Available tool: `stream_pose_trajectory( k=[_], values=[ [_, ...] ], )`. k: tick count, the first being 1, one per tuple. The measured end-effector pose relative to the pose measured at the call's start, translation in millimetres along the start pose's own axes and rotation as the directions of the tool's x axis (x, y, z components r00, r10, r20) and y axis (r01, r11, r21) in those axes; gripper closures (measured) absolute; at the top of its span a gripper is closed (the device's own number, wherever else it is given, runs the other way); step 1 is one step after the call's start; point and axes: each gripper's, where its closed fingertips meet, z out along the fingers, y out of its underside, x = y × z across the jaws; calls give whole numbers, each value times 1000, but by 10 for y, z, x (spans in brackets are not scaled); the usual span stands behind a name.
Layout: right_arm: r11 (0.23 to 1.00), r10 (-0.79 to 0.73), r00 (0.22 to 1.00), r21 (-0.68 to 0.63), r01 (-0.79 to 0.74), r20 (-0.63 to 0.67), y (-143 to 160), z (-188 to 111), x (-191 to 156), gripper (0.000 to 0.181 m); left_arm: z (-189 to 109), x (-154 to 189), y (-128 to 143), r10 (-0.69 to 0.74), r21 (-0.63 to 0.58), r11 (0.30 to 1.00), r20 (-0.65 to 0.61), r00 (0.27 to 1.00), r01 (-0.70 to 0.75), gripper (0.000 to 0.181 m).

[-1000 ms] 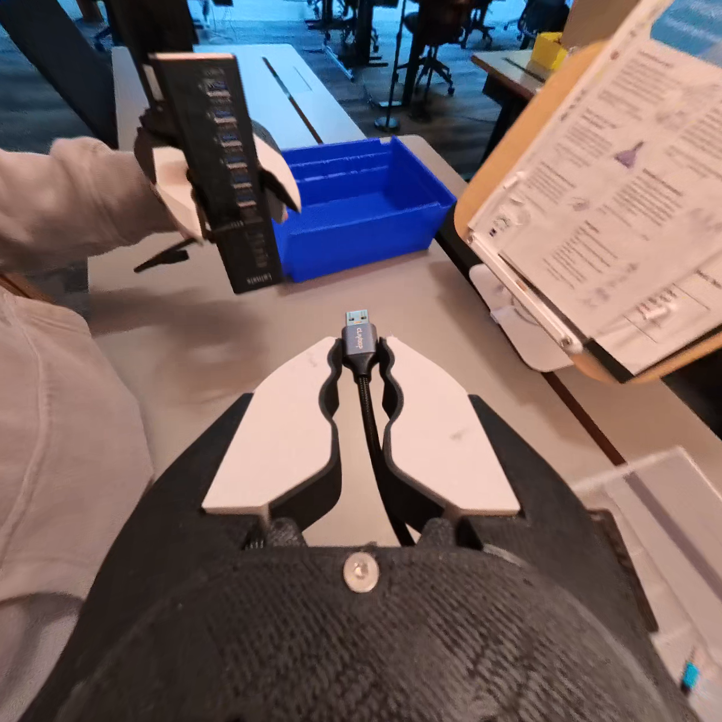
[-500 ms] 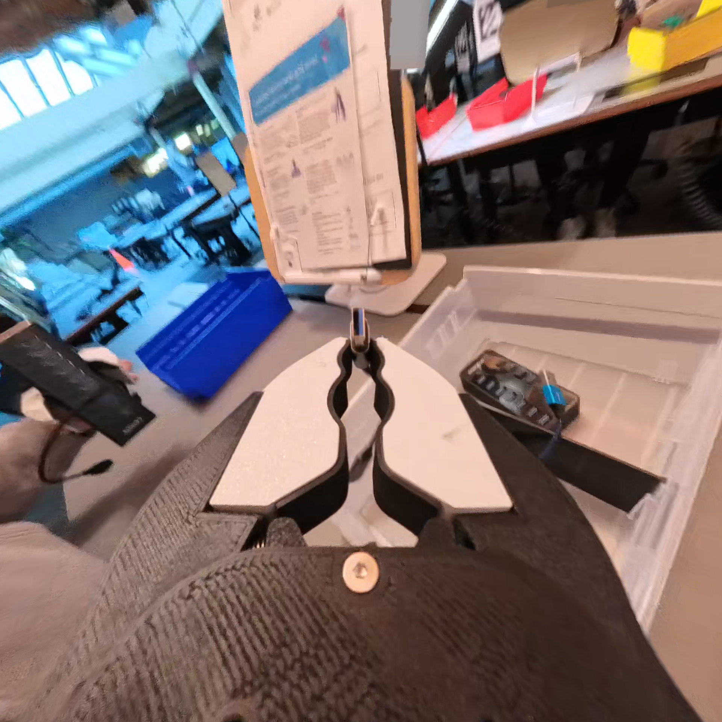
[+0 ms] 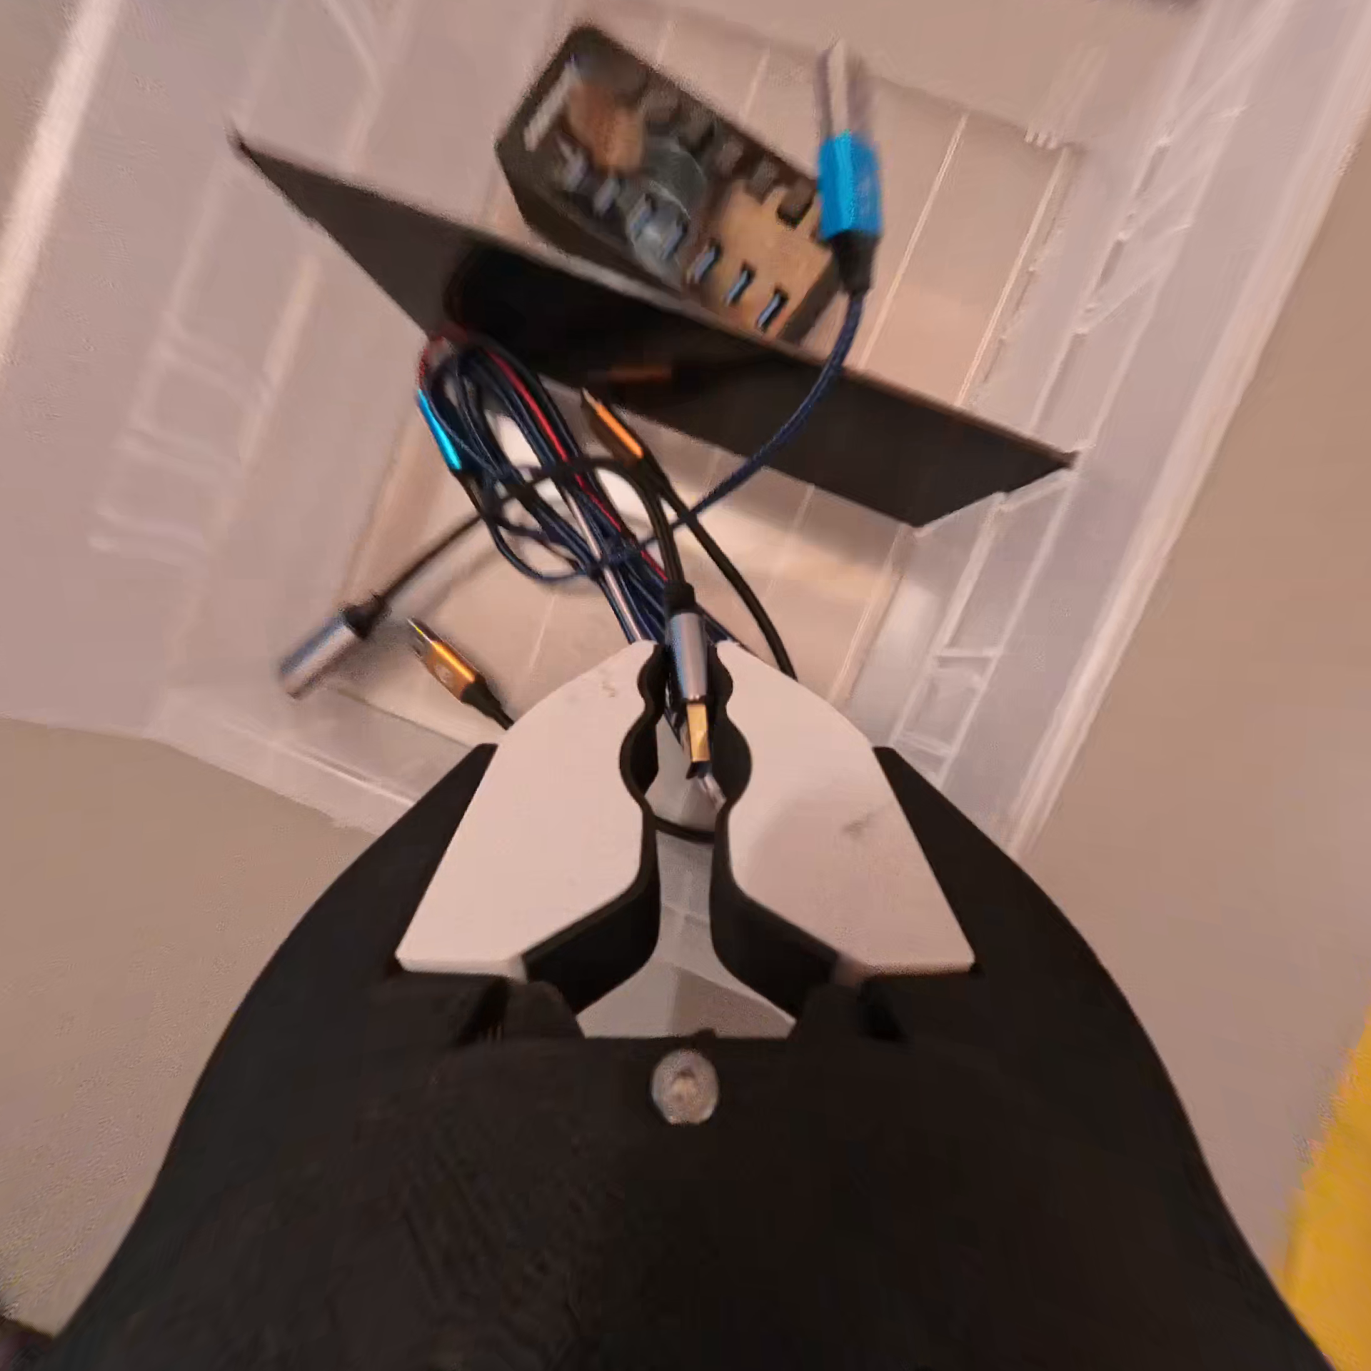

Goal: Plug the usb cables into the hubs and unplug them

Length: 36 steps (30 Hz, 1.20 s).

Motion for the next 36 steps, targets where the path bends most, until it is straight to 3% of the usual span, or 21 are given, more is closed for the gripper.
stream_pose_trajectory(
  k=[1,3,5,12,15,18,20,23,25,30,36],
  values=[
    [996,-74,996,-62,70,-58,63,23,19,171,4,1,4,-7,6,1000,-3,1000,7,109],
    [943,-301,936,-200,265,-180,181,45,84,166,19,-1,20,-11,6,1000,-3,1000,11,109],
    [888,-426,873,-293,354,-237,261,79,106,151,36,6,32,-11,3,1000,-6,1000,11,109],
    [932,-357,900,-155,327,-249,10,-107,0,117,59,29,48,-16,4,1000,-17,1000,16,109],
    [931,-336,909,58,360,-246,-348,-390,-323,103,79,40,46,-14,11,1000,-19,1000,14,109],
    [865,-379,924,374,335,51,-669,-672,-1328,109,128,36,45,10,4,1000,-16,1000,-10,110],
    [849,-418,843,476,229,338,-678,-853,-2144,117,166,37,19,44,2,999,-13,999,-44,109],
    [927,-330,619,369,69,713,-475,-1001,-3115,129,214,41,-24,123,-22,992,1,992,-123,109],
    [962,-210,482,268,-53,851,-426,-1046,-3509,137,232,53,-41,190,-49,981,8,982,-189,109],
    [973,117,205,-71,-218,972,-388,-944,-3961,138,255,119,-19,291,-105,951,-4,957,-289,109],
    [955,196,146,-155,-252,970,-394,-866,-4101,149,282,122,127,329,-167,931,4,944,-324,109]
  ],
)
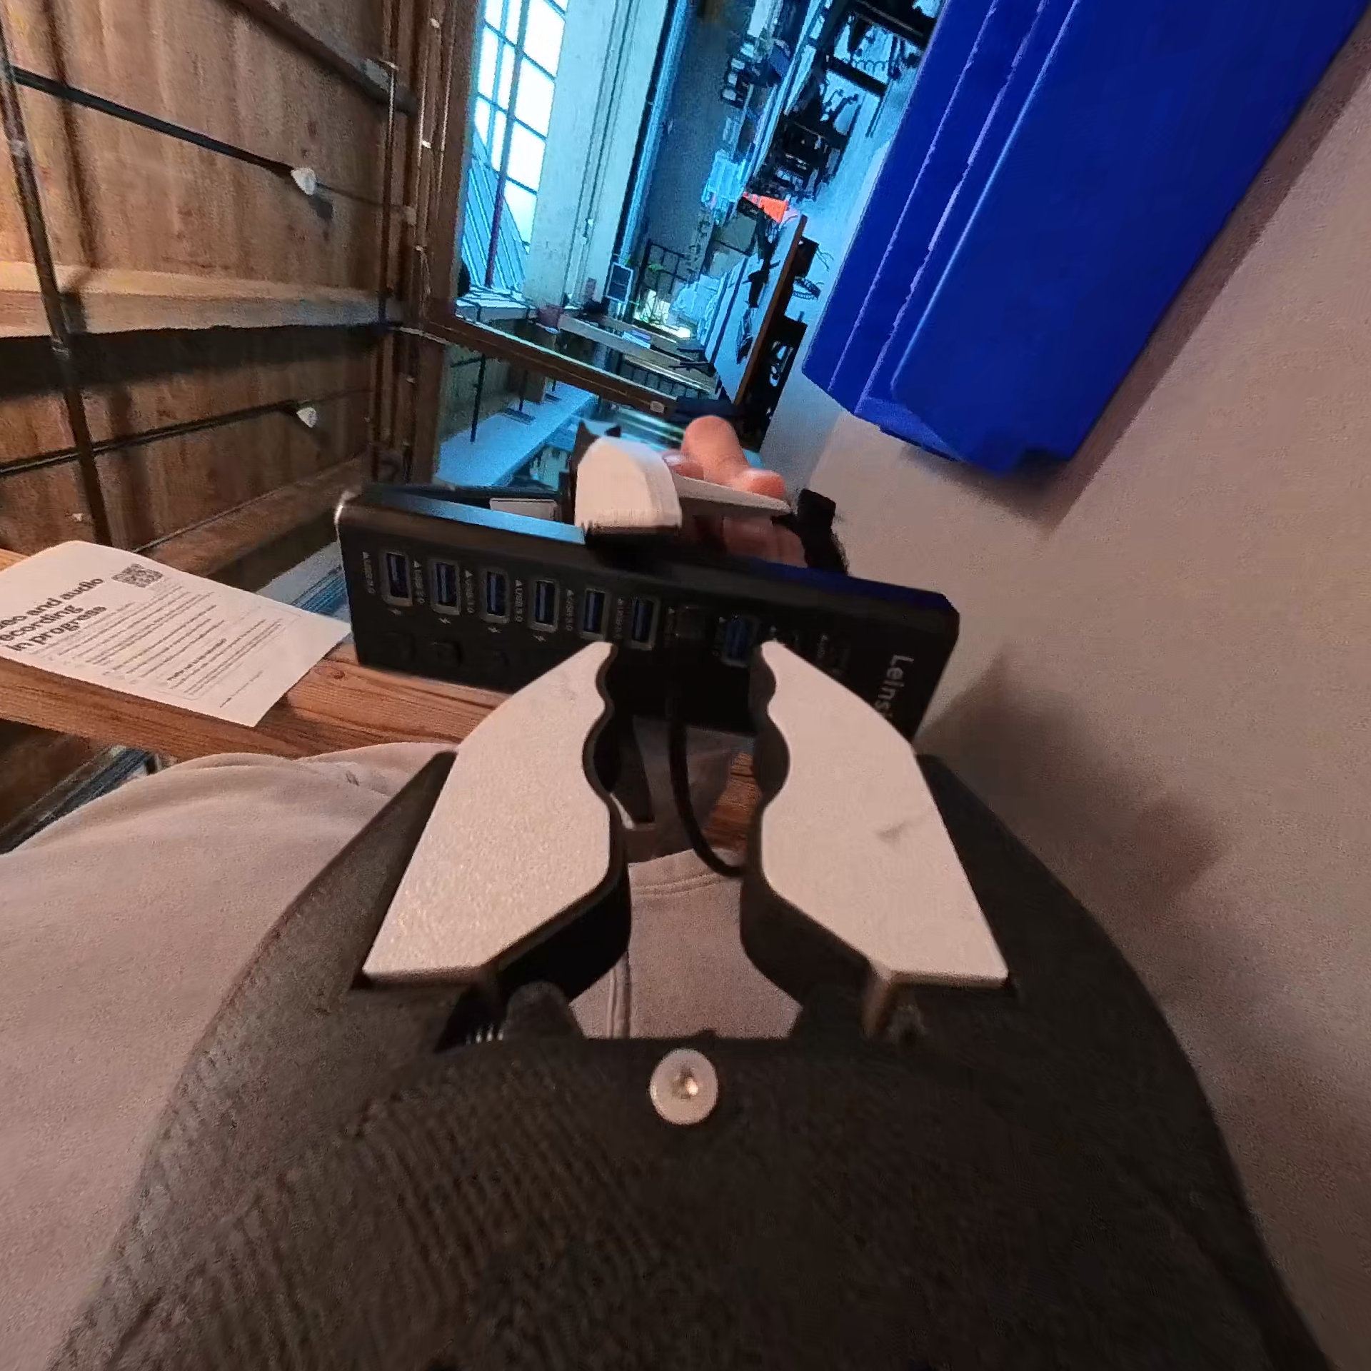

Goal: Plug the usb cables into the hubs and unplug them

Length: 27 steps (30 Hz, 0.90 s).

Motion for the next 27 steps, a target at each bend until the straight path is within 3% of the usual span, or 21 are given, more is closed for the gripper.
stream_pose_trajectory(
  k=[6,12,17,27],
  values=[
    [1000,-3,998,-30,1,-62,45,45,146,172,89,42,140,14,-60,998,2,1000,-13,109],
    [993,2,998,-116,-10,-70,126,11,250,172,130,103,283,33,-141,989,-9,999,-34,109],
    [971,-86,991,-231,60,-105,209,-91,189,171,183,166,219,49,-137,989,17,999,-46,109],
    [935,-238,961,-300,188,-140,186,-222,16,171,248,205,55,137,-144,980,5,991,-135,109]
  ],
)
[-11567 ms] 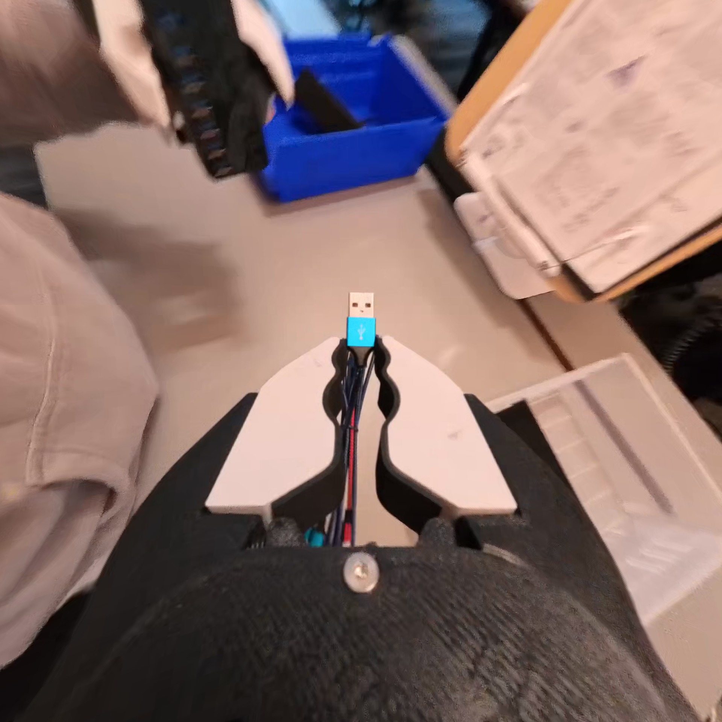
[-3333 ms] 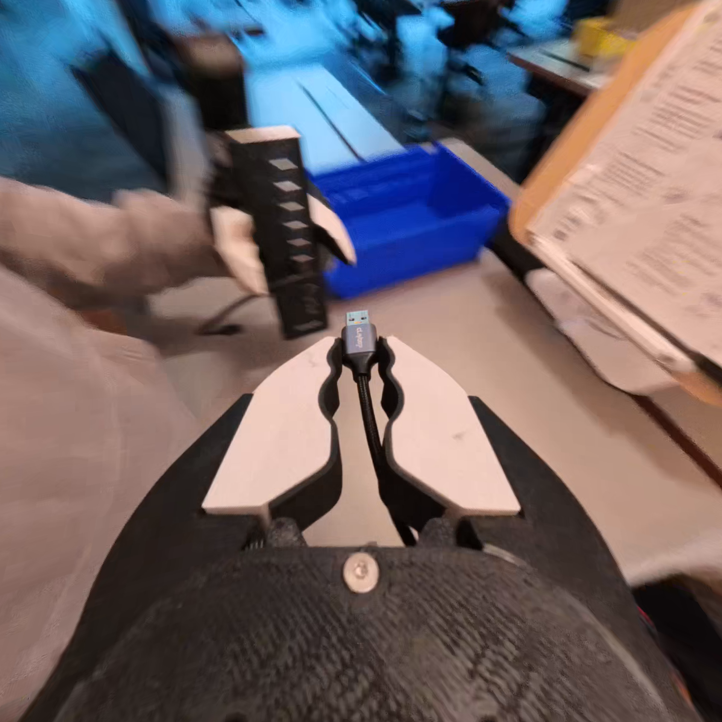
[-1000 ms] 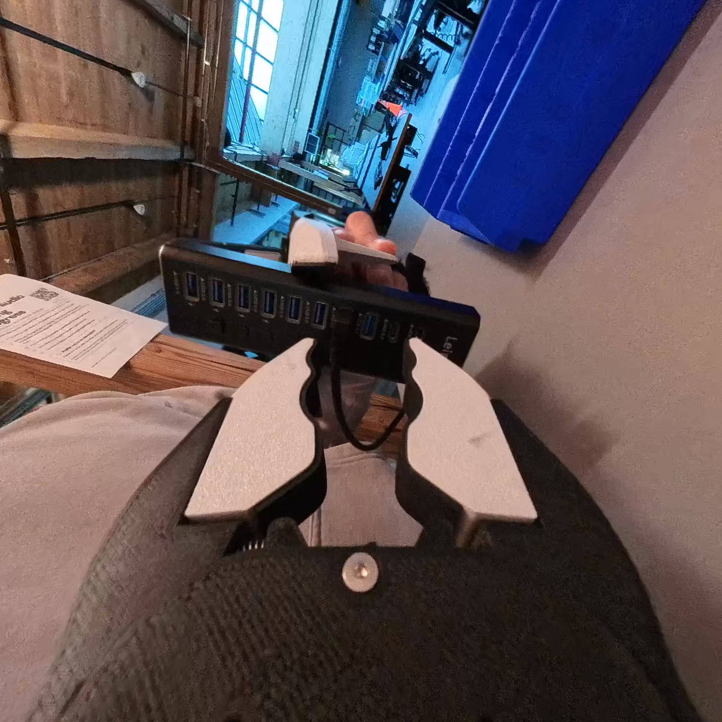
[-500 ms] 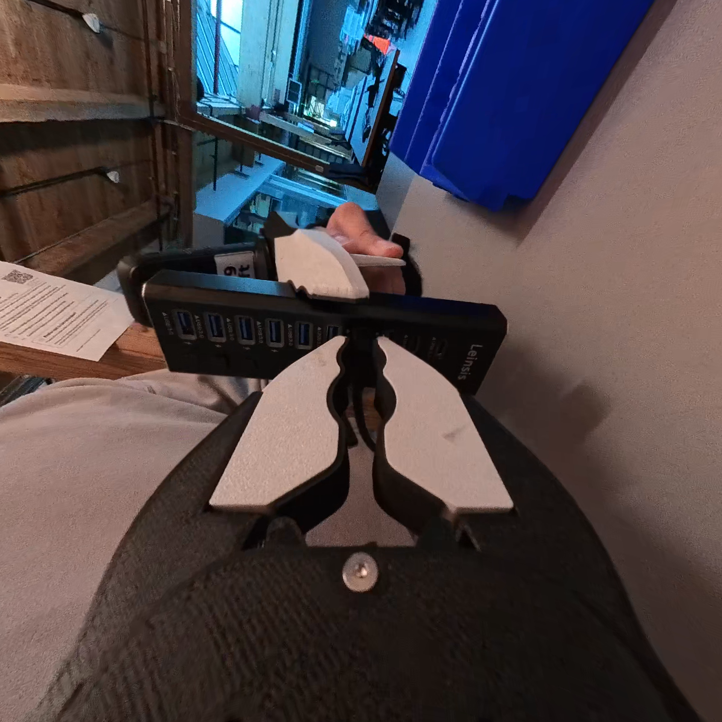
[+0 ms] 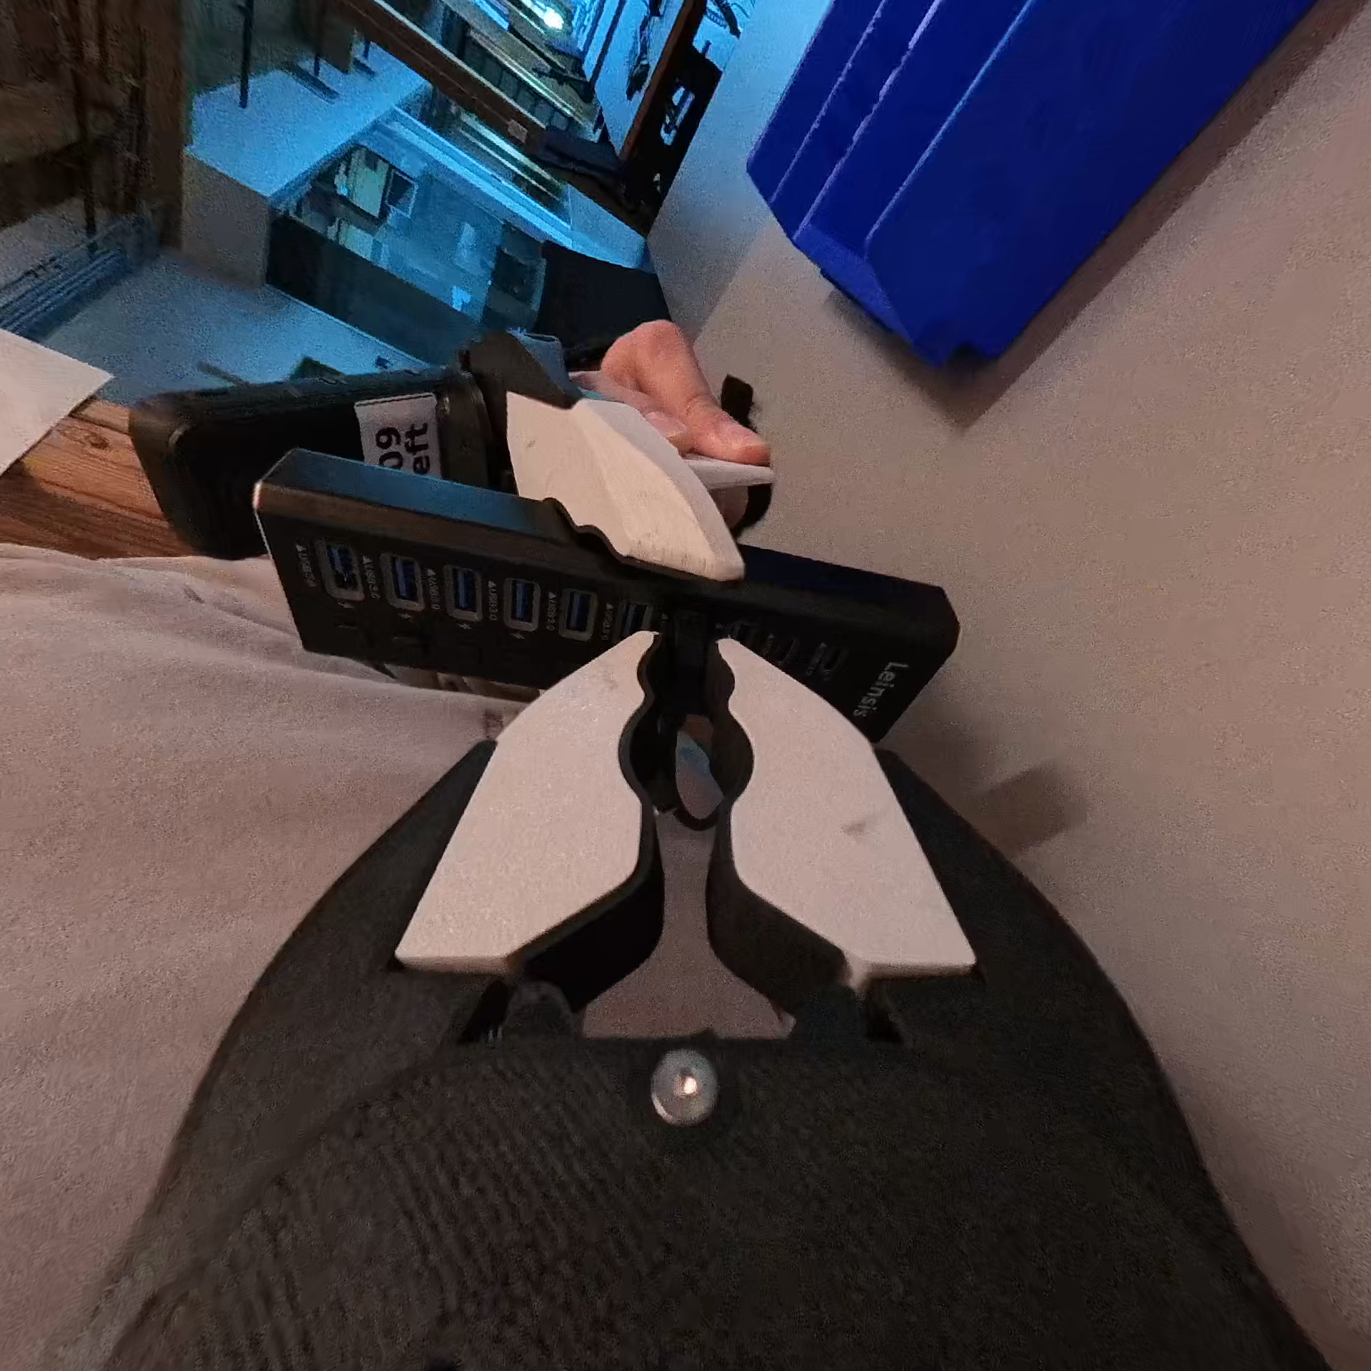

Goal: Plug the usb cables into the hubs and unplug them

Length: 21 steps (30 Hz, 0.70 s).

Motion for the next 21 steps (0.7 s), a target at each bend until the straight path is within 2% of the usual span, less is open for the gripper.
stream_pose_trajectory(
  k=[6,11,14,18,21],
  values=[
    [996,57,995,59,-62,84,-12,22,-28,172,-24,21,-29,48,45,998,-9,999,-48,110],
    [987,138,978,66,-150,158,16,29,-14,172,-12,32,-5,2,31,1000,-30,1000,-1,110],
    [983,158,974,71,-171,162,15,19,-5,172,-3,33,-3,-46,21,999,-34,998,47,110],
    [976,182,964,80,-201,193,-30,-21,-5,172,23,-13,-17,-44,7,999,18,999,44,110],
    [976,190,964,68,-206,184,-29,-24,31,172,38,-12,23,-61,-15,998,9,998,61,110]
  ],
)
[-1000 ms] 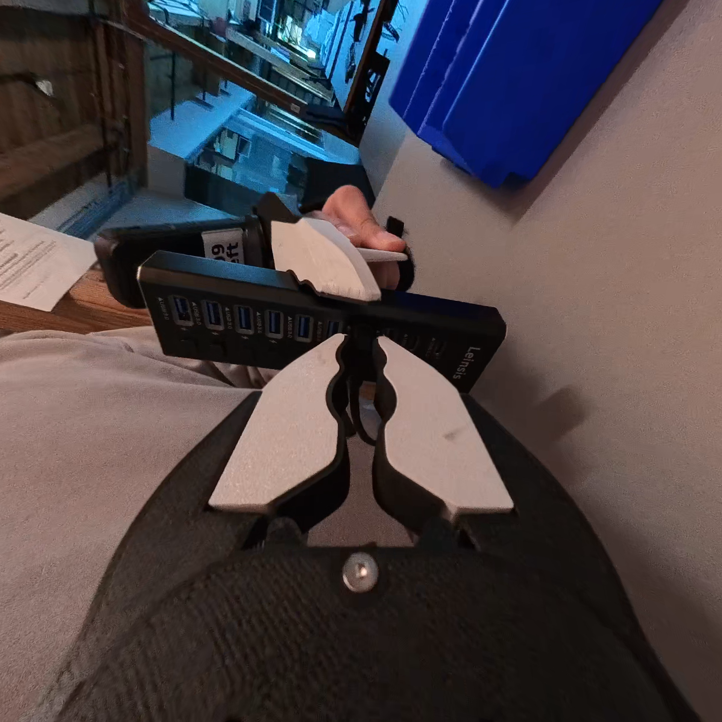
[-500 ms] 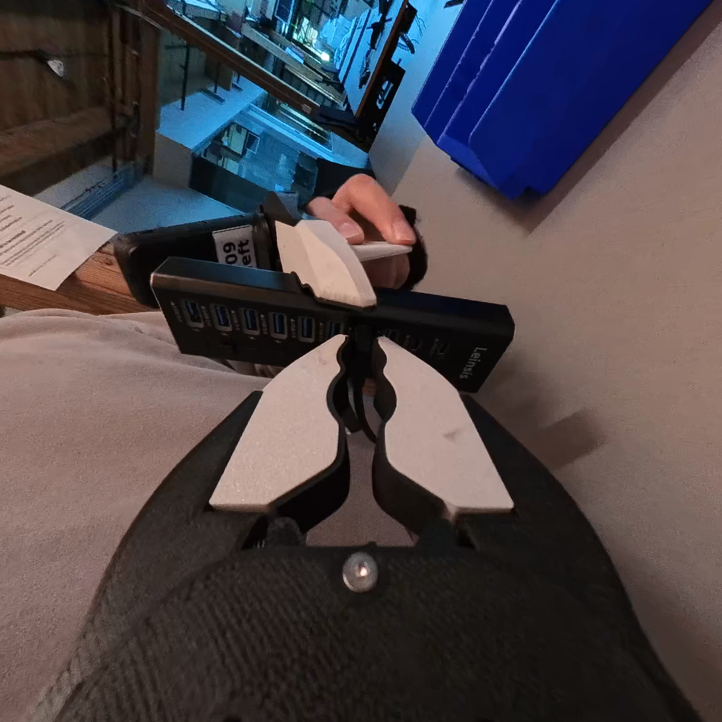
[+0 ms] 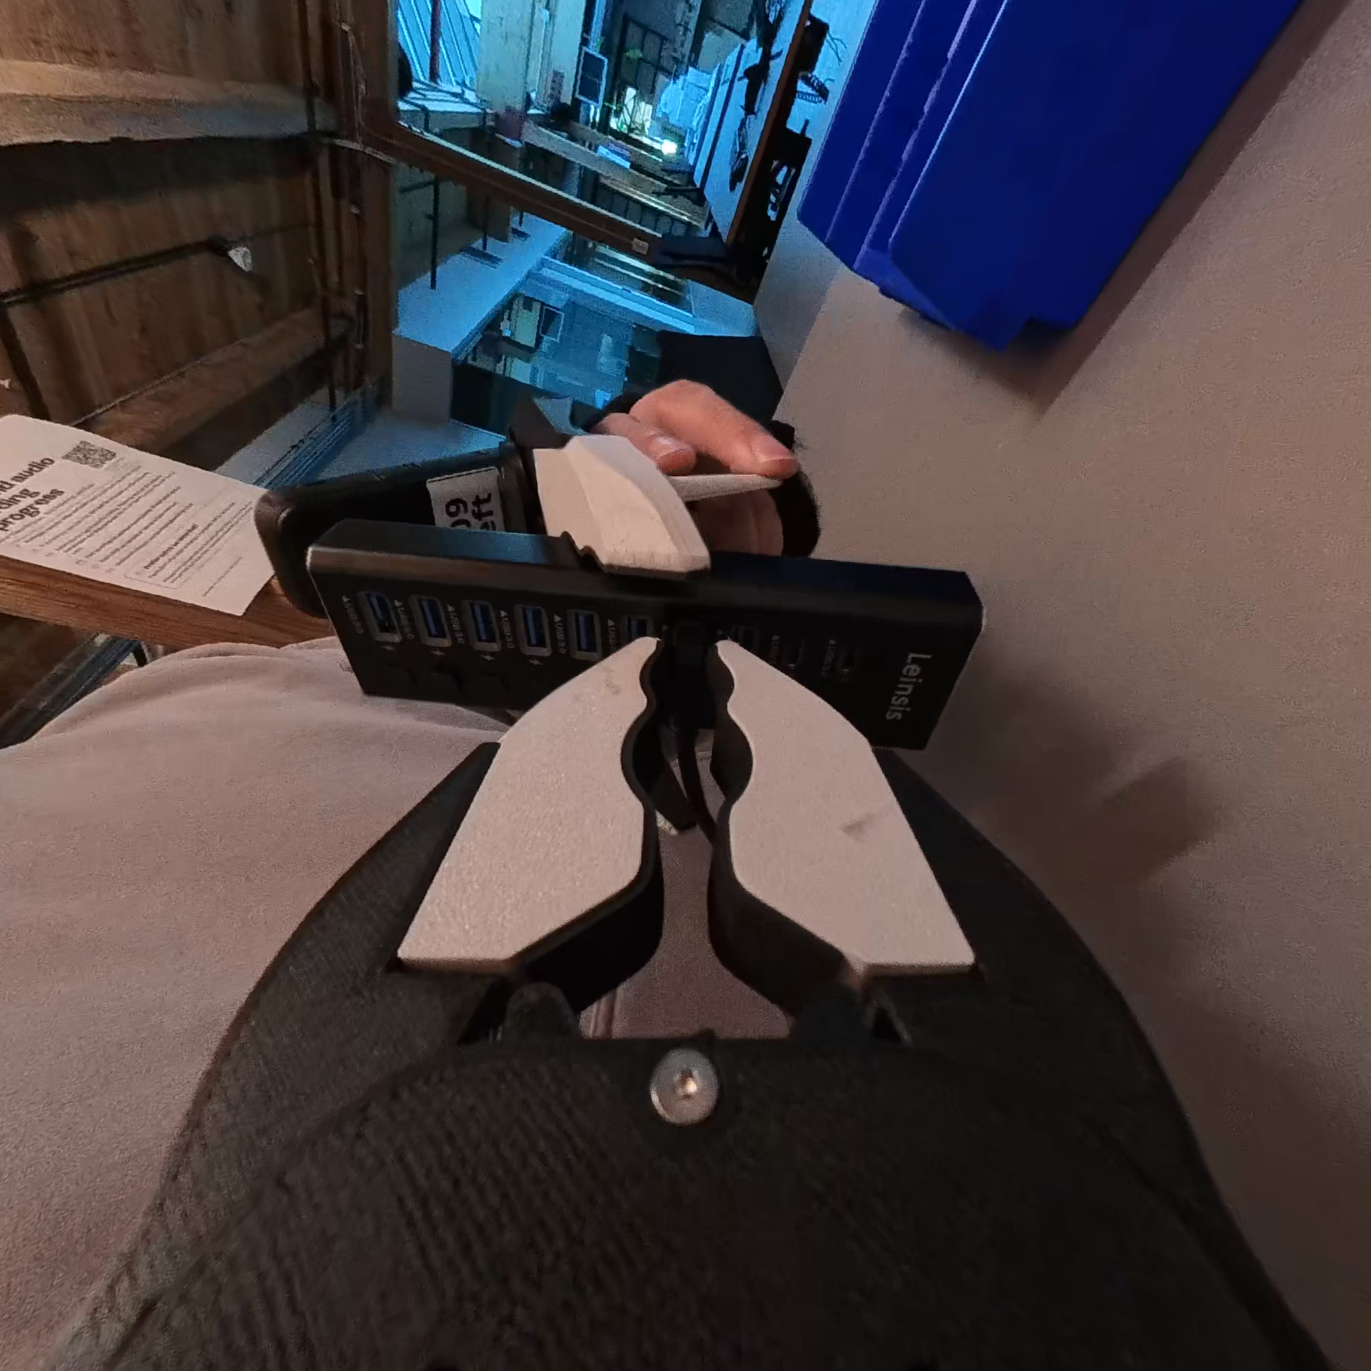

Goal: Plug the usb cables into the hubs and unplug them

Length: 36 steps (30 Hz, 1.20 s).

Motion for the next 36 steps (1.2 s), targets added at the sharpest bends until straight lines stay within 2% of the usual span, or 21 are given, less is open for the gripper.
stream_pose_trajectory(
  k=[6,9,13,17,20,23,26,29,32,36],
  values=[
    [995,-80,993,-68,74,-88,44,4,79,172,12,30,106,-11,-36,999,-26,1000,10,109],
    [974,-200,955,-151,169,-220,65,-20,74,172,27,29,102,40,-53,998,-2,999,-40,109],
    [964,-236,943,-175,198,-234,40,-70,-25,171,39,3,6,85,-56,995,26,996,-84,109],
    [955,-264,932,-202,217,-248,55,-120,-29,171,57,37,-41,84,0,996,2,996,-84,109],
    [969,-207,971,-159,187,-120,81,-83,-157,171,-25,75,-206,53,138,989,-41,998,-47,110],
    [987,-114,988,-103,124,103,108,-30,-268,172,-119,117,-430,10,305,952,-94,995,20,110],
    [998,-48,968,-38,59,247,95,12,-292,172,-124,121,-427,-12,293,955,-101,995,41,108],
    [998,-44,974,-35,53,220,107,0,-232,172,-129,113,-310,-28,209,977,-89,996,46,108],
    [998,-34,983,-42,42,180,89,-55,-196,172,-196,77,-249,25,162,987,-53,998,-16,120],
    [997,-36,991,-65,45,130,118,-73,-137,172,-202,102,-176,48,93,995,-102,994,-39,121]
  ],
)
